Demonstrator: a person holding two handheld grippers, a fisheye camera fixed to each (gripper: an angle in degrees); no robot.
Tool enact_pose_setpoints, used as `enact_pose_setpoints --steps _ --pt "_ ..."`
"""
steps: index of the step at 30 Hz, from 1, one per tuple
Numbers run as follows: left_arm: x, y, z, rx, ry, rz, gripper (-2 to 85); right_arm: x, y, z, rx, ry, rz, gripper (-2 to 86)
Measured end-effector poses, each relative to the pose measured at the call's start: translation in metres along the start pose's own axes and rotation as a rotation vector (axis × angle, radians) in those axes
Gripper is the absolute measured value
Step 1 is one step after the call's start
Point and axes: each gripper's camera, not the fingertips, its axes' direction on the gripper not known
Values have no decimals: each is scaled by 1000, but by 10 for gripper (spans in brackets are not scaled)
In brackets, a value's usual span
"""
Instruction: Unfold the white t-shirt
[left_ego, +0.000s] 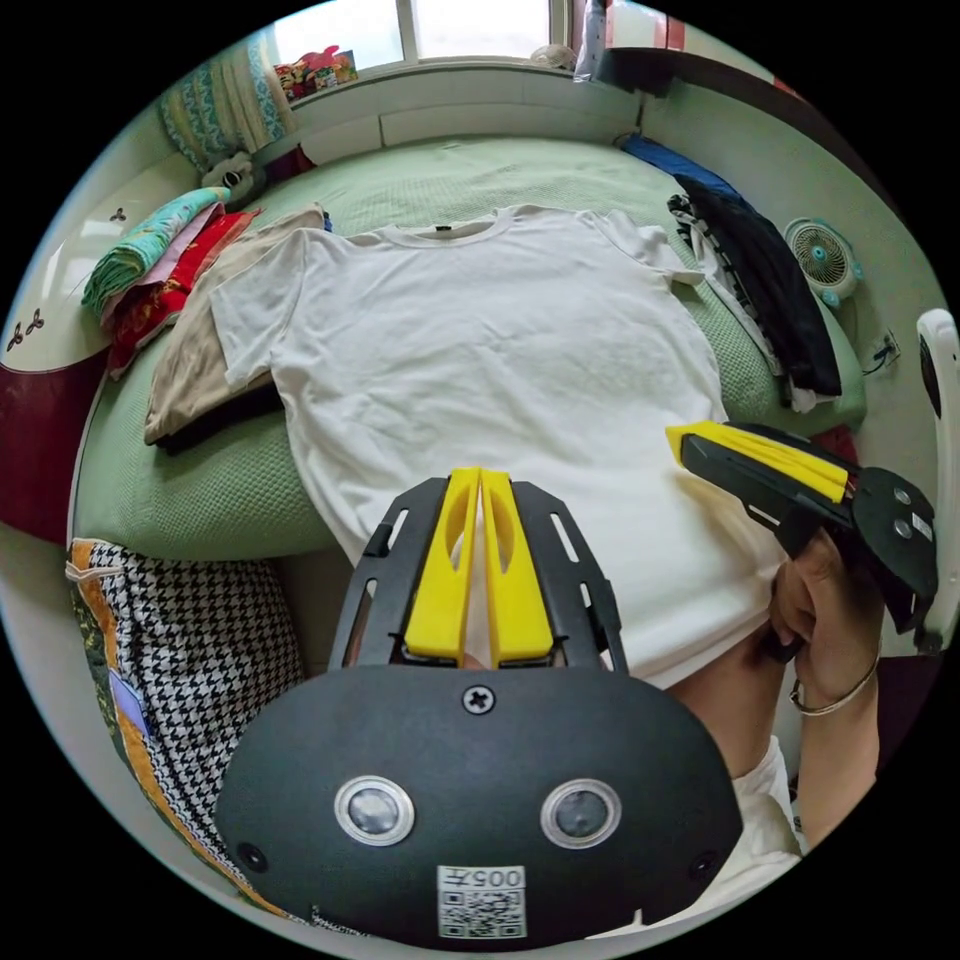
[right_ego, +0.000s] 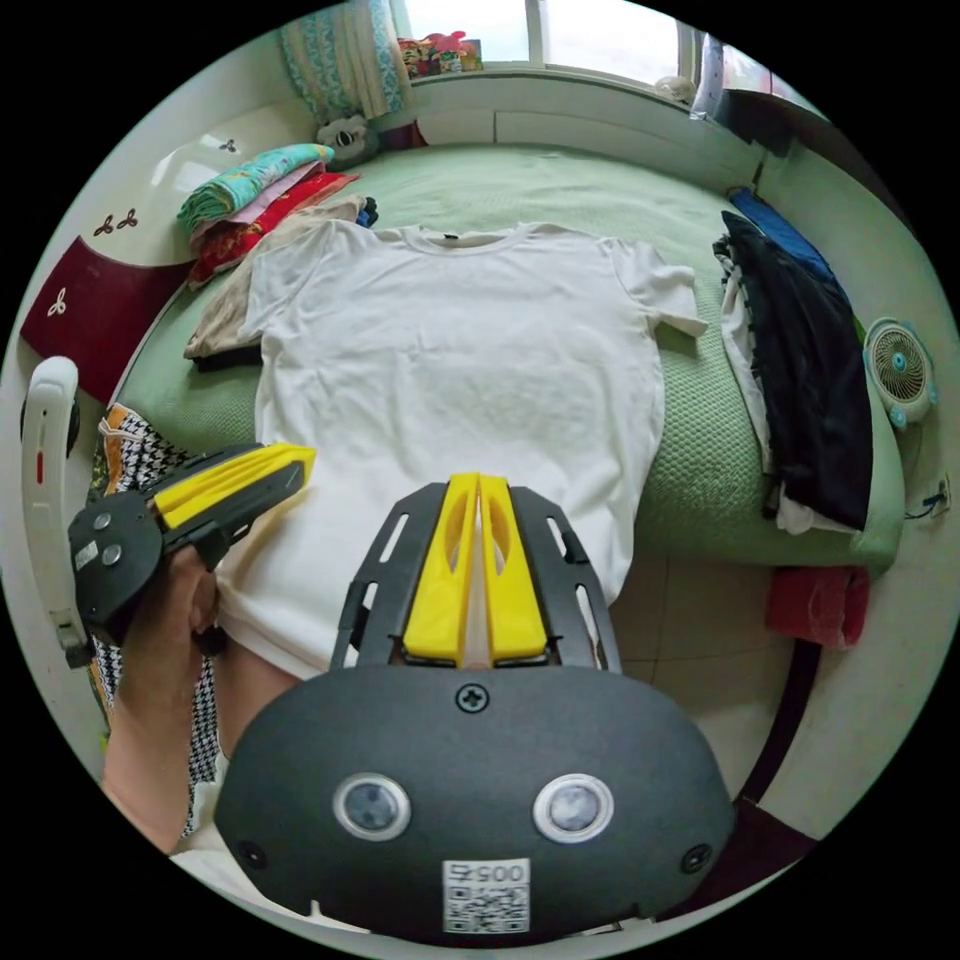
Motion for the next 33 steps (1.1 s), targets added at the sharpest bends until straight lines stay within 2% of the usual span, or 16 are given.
enact_pose_setpoints --steps 33 --pt "23 23 9 32 -5 -28 -6 -16 -7 31 -4 21 -11 -10"
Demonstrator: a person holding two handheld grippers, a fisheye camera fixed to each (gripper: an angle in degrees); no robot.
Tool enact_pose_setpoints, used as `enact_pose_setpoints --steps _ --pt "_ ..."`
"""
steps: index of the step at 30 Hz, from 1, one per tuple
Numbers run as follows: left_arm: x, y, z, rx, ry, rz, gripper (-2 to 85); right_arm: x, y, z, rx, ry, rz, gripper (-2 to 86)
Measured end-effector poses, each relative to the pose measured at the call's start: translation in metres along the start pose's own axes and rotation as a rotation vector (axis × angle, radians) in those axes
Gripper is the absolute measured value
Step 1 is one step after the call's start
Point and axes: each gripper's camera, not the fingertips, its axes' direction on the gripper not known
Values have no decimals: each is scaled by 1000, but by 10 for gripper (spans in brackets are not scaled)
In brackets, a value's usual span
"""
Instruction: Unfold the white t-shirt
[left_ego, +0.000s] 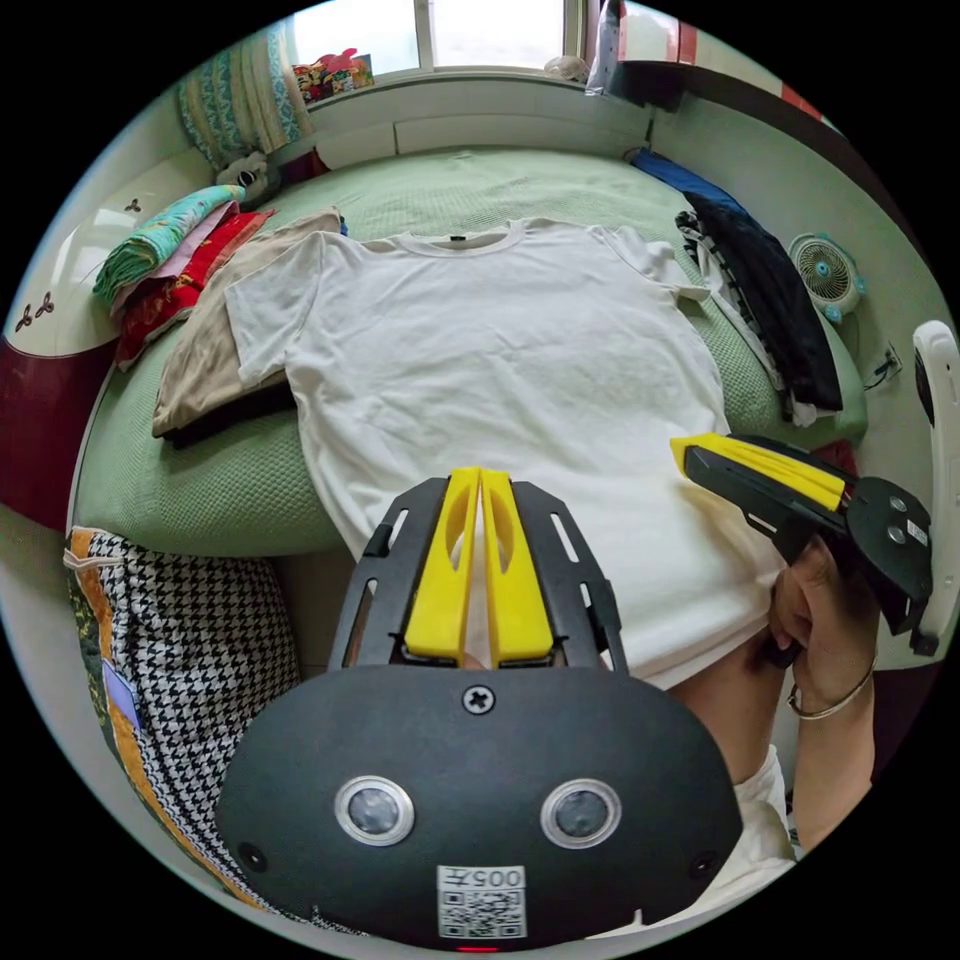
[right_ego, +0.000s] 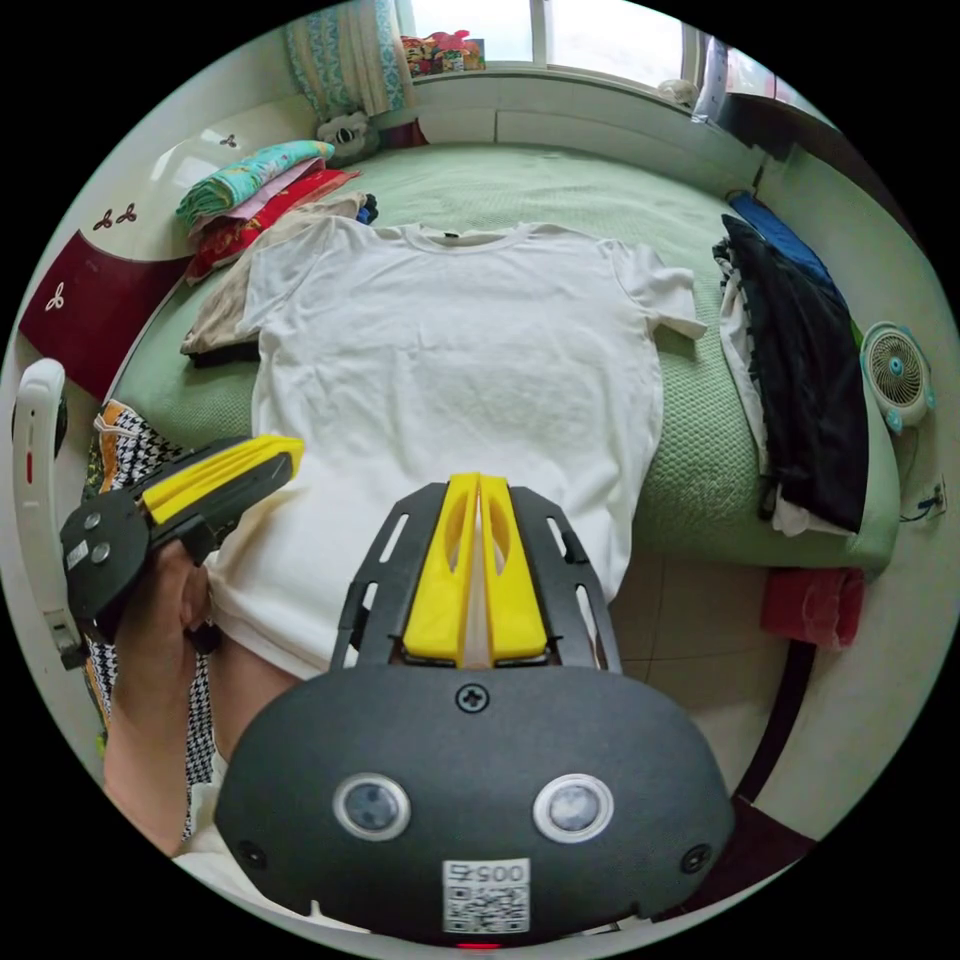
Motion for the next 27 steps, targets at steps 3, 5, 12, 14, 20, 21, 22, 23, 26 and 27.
enact_pose_setpoints --steps 3,5,12,14,20,21,22,23,26,27 --pt "1 1 0 1 2 0 -6 0 -1 2 0 1 1 -10" --pt "2 2 0 0 -1 1 -6 0 -2 3 0 1 1 -10" --pt "3 5 -1 -2 -2 4 -6 -1 -5 7 -1 -2 5 -10" --pt "3 6 -1 -3 -1 4 -6 -1 -5 9 -1 -2 6 -10" --pt "3 8 -3 -2 -4 5 -6 -2 -8 12 1 1 3 -10" --pt "3 8 -3 -3 -4 5 -6 -2 -9 13 -1 1 3 -10" --pt "3 8 -3 -5 -3 6 -6 -3 -10 14 -2 1 3 -10" --pt "2 9 -4 -7 -3 5 -7 -3 -11 15 -3 -1 4 -10" --pt "1 10 -5 -7 -3 6 -7 -3 -12 17 -3 -4 7 -10" --pt "1 10 -5 -7 -2 6 -7 -3 -13 18 -3 -4 8 -10"
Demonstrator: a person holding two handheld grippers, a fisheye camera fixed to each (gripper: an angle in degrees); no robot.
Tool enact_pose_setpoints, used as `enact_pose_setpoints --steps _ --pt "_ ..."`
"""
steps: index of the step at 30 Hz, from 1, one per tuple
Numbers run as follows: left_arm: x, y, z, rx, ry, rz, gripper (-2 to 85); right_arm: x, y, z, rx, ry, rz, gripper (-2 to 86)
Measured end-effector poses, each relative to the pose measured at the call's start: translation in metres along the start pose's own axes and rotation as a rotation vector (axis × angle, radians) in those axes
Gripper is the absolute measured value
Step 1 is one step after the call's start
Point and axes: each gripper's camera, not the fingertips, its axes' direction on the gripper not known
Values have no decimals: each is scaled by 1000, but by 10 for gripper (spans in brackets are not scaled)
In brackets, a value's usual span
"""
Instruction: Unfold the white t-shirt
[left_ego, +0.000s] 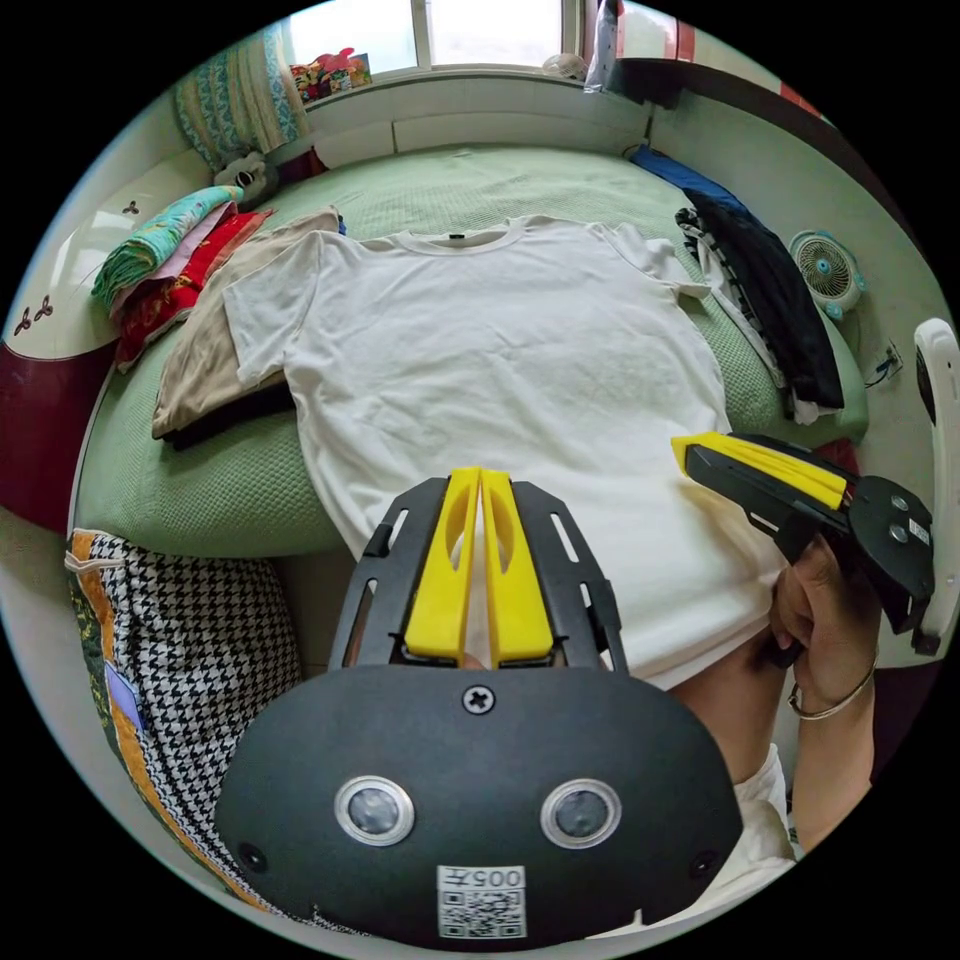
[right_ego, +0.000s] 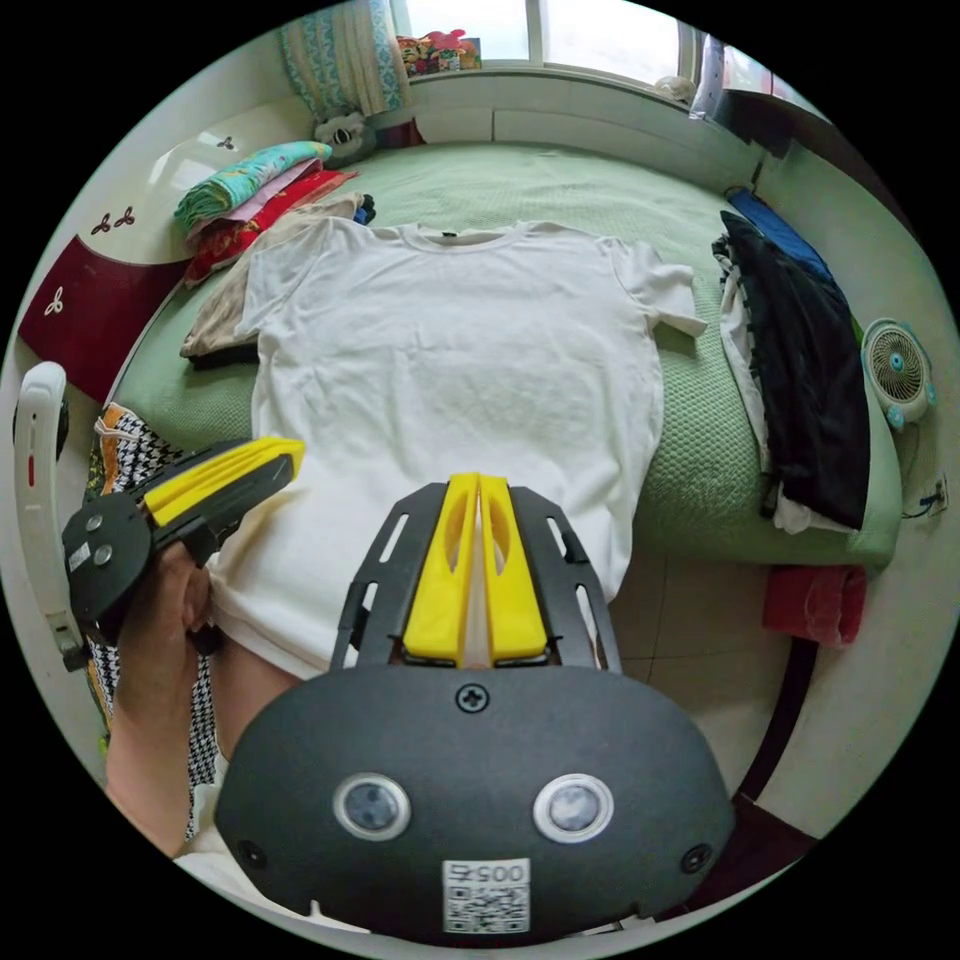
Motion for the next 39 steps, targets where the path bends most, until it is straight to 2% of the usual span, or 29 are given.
enact_pose_setpoints --steps 39 --pt "-59 13 -40 26 13 -27 -6 -23 -27 38 -3 16 -25 -10"
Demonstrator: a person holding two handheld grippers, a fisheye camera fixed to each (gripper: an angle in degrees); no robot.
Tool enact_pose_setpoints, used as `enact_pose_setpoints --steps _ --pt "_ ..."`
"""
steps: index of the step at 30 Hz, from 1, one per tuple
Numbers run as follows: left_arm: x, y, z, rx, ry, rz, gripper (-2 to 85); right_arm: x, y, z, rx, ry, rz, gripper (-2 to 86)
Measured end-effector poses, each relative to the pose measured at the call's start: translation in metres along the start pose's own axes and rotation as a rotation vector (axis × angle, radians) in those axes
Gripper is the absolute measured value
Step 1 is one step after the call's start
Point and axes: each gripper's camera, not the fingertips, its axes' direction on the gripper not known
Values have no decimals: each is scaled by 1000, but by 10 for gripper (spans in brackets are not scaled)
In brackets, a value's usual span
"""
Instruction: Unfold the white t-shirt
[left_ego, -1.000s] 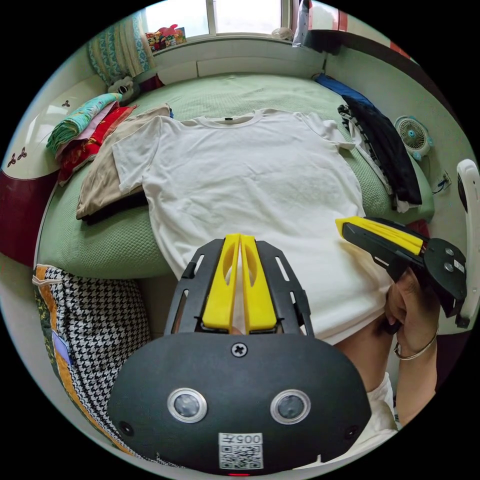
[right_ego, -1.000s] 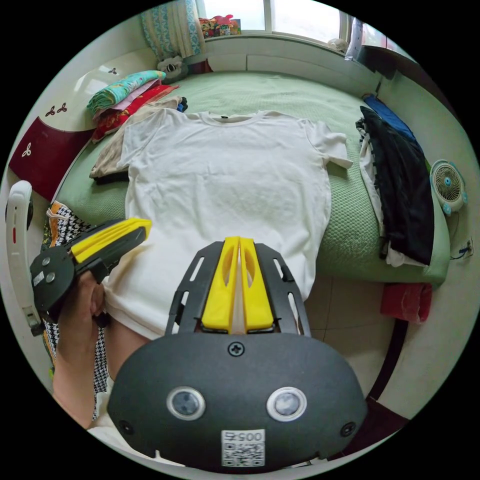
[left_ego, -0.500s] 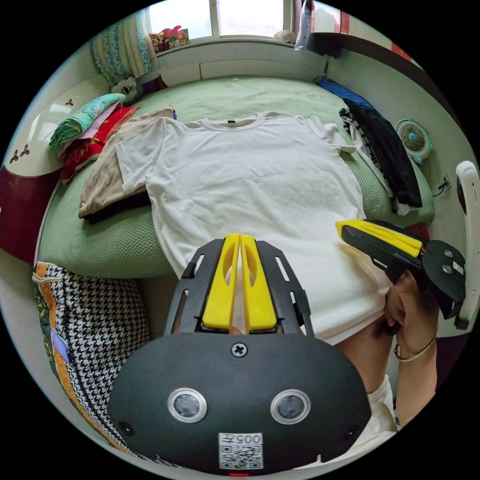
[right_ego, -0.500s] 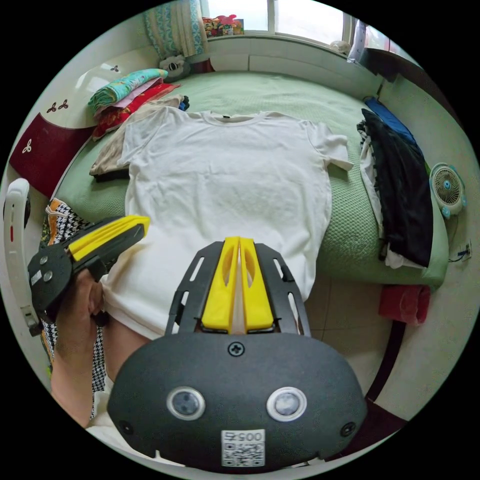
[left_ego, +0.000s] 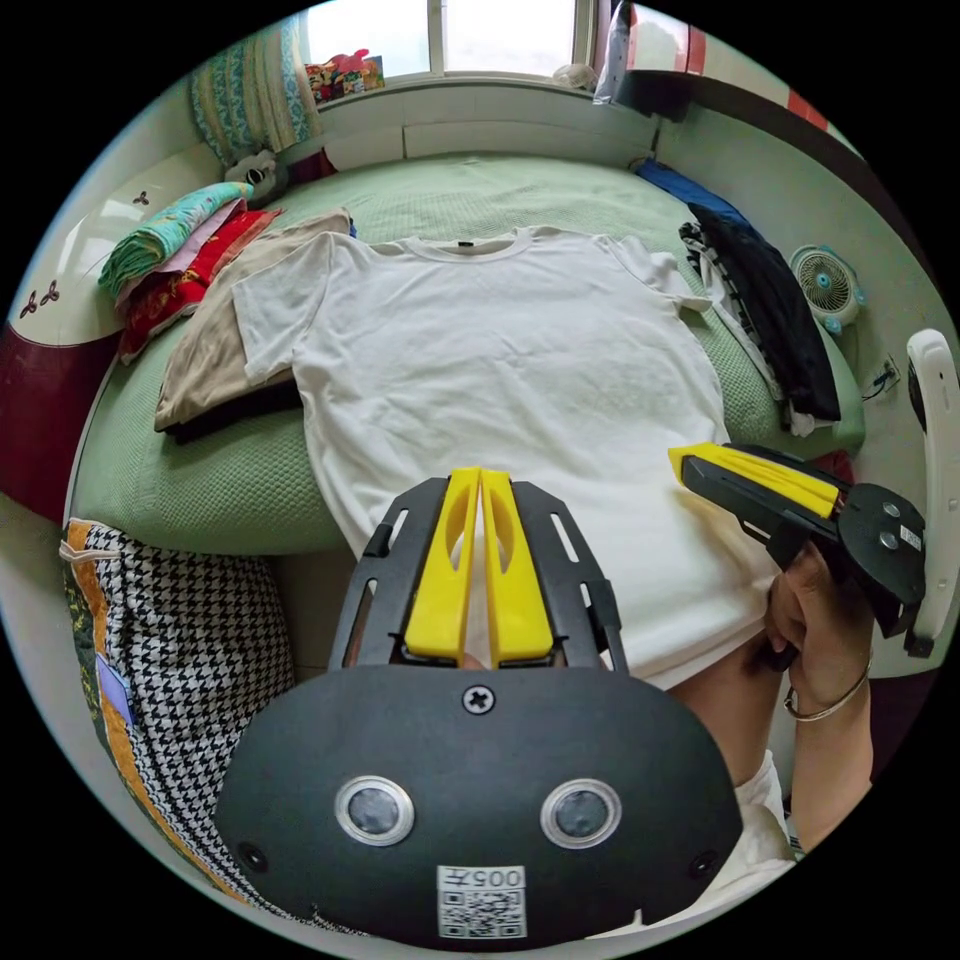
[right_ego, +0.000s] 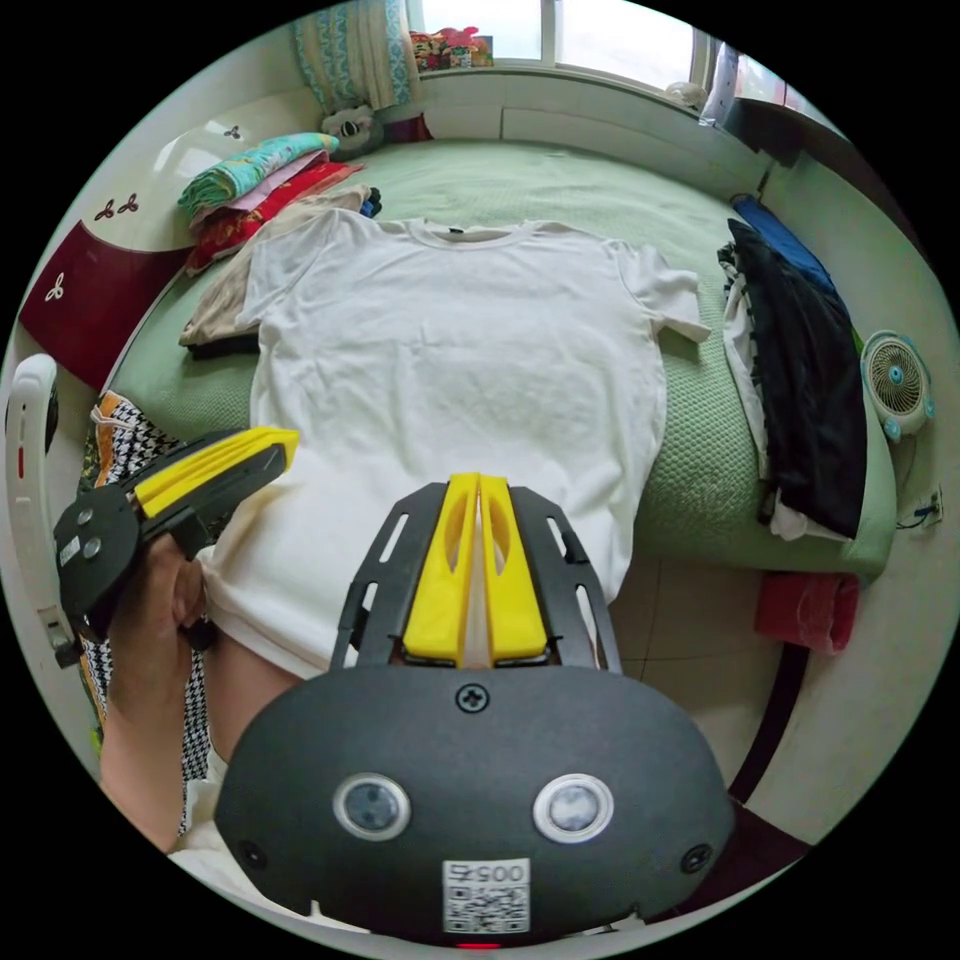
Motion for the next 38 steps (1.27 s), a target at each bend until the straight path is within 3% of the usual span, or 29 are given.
enact_pose_setpoints --steps 15,20,26,34,38 --pt "-49 1 -26 22 34 -26 -6 -6 -9 12 1 9 -9 -10" --pt "-99 8 -53 135 155 -142 -6 -8 -9 13 -2 24 -28 -10" --pt "-173 15 -69 185 81 -233 -6 -4 -19 16 -44 8 -47 -9" --pt "-257 -16 -53 219 96 -323 1 -30 -91 -39 252 -176 -185 3" --pt "-276 -39 -41 215 127 -308 40 -88 -168 -40 271 -192 -380 77"
